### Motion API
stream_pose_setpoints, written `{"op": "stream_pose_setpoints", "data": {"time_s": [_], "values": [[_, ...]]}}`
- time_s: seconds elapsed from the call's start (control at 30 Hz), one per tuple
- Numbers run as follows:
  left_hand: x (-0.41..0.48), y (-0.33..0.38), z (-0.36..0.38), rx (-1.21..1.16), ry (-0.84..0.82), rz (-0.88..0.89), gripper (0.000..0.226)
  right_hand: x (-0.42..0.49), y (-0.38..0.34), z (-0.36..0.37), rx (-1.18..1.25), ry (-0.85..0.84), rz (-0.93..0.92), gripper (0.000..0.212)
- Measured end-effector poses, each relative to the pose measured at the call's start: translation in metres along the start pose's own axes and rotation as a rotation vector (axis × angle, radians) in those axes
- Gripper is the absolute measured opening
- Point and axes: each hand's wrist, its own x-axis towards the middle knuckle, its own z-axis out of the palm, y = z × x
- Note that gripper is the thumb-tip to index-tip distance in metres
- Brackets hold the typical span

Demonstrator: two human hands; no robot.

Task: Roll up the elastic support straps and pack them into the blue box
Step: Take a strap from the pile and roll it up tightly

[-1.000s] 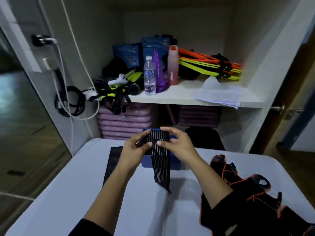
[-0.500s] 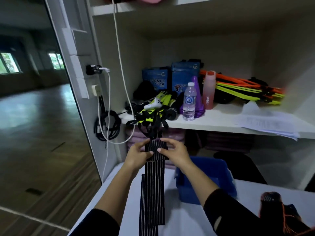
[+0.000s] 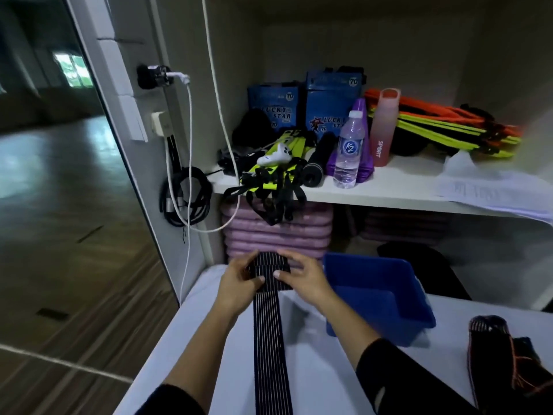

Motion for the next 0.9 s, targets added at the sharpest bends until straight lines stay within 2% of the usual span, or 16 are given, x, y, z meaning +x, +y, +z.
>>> {"op": "stream_pose_setpoints", "data": {"time_s": [0.23,0.43,0.73,0.9], "values": [[-0.073,-0.101,0.01,0.111,-0.088,-0.369,0.051,-0.076,0.118,0.025,-0.098,-0.052,0.21,0.047],[-0.125,-0.153,0.016,0.268,-0.14,-0.503,0.047,-0.135,0.179,0.033,-0.194,-0.112,0.346,0.045],[-0.163,-0.175,0.026,0.521,-0.161,-0.507,0.037,-0.167,0.207,0.033,-0.393,-0.183,0.423,0.04],[-0.169,-0.178,0.025,0.549,-0.18,-0.477,0.036,-0.176,0.21,0.033,-0.419,-0.209,0.421,0.045]]}}
